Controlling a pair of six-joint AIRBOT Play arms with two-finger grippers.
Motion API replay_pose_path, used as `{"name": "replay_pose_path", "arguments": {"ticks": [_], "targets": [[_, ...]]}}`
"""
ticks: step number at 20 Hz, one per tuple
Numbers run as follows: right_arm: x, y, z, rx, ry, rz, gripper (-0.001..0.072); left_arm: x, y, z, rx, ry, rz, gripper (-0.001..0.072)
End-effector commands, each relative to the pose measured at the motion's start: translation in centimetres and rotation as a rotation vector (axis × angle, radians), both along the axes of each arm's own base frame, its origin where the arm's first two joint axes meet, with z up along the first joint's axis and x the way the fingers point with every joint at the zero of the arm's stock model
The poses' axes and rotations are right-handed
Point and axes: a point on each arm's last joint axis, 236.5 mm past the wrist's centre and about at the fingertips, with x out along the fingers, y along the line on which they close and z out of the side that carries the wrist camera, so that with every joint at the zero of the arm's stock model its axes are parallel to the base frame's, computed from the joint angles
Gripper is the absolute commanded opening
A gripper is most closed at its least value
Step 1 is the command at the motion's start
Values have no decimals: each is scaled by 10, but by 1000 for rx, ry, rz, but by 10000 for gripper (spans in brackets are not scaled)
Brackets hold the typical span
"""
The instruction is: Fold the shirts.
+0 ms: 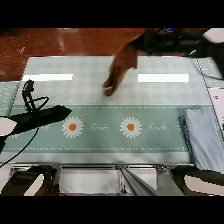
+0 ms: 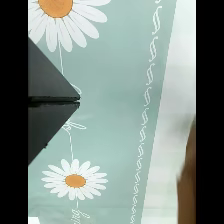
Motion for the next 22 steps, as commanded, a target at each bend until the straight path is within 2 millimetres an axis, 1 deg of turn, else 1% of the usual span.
{"name": "replay_pose_path", "arguments": {"ticks": [1, 3, 5, 6, 7, 8, 10, 11, 13, 14, 16, 17, 18, 19, 20, 22], "targets": [[-8, -86, 59, -70, -77, -170, 25, 0, 0, 0, 0, 1, 0, 15], [-23, -140, 63, -103, -44, -252, 25, 0, 0, 0, 1, 1, 0, 15], [-42, -200, 56, -158, 25, -366, 25, 0, 0, 0, 0, 1, 0, 15], [-54, -231, 47, -188, 81, -431, 25, 0, 0, 0, 1, 0, 1, 15], [-67, -257, 35, -226, 143, -482, 25, 2, 1, 0, 1, -7, 7, 15], [-83, -282, 19, -265, 235, -538, 25, 7, 3, 3, 2, -26, 21, 15], [-113, -315, -4, -319, 376, -612, 25, 20, 9, 10, 4, -81, 65, 15], [-129, -329, -12, -348, 438, -644, 25, 27, 13, 14, 5, -109, 87, 15], [-172, -349, -36, -413, 625, -677, 25, 35, 15, 22, -19, -142, 122, 16], [-192, -361, -43, -444, 697, -716, 25, 37, 14, 25, -36, -148, 132, 16], [-222, -379, -43, -476, 740, -832, 26, 38, 13, 27, -50, -150, 139, 15], [-242, -390, -46, -515, 777, -897, 25, 38, 13, 27, -48, -151, 137, 16], [-266, -401, -52, -553, 835, -970, 25, 38, 13, 27, -48, -151, 137, 16], [-283, -403, -59, -546, 877, -1010, 25, 38, 13, 27, -47, -151, 137, 15], [-295, -397, -70, -513, 911, -1020, 25, 39, 13, 27, -46, -152, 139, 16], [-318, -381, -100, -473, 998, -1009, 26, 41, 15, 28, -32, -172, 132, 16]]}}
